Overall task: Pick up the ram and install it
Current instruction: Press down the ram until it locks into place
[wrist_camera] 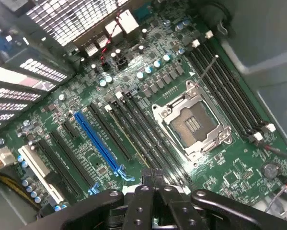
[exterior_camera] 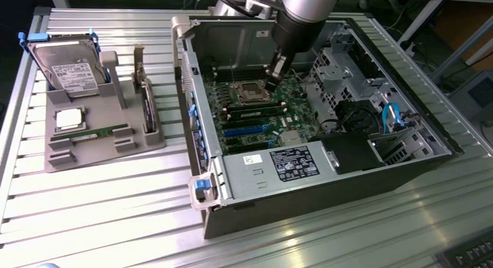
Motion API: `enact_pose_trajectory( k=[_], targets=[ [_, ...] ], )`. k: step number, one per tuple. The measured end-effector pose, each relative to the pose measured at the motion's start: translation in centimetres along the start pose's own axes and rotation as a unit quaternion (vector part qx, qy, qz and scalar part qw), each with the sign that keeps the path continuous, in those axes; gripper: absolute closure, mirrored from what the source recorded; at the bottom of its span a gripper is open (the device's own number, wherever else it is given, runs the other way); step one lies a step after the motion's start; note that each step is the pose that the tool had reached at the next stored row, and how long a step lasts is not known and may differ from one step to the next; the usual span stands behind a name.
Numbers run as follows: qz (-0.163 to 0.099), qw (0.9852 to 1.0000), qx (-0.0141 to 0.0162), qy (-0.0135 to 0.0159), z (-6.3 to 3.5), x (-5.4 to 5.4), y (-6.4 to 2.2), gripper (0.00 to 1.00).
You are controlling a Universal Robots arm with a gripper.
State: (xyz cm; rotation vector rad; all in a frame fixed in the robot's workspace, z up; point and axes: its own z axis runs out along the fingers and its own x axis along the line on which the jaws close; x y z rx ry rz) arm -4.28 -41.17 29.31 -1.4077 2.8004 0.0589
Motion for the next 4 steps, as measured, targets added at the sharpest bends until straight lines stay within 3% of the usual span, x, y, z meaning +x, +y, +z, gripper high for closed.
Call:
enact_pose_trajectory(
  k=[4],
  targets=[
    [0.035,0.9994,0.0008,-0.001,0.0,0.0,0.0,0.89]
  ],
)
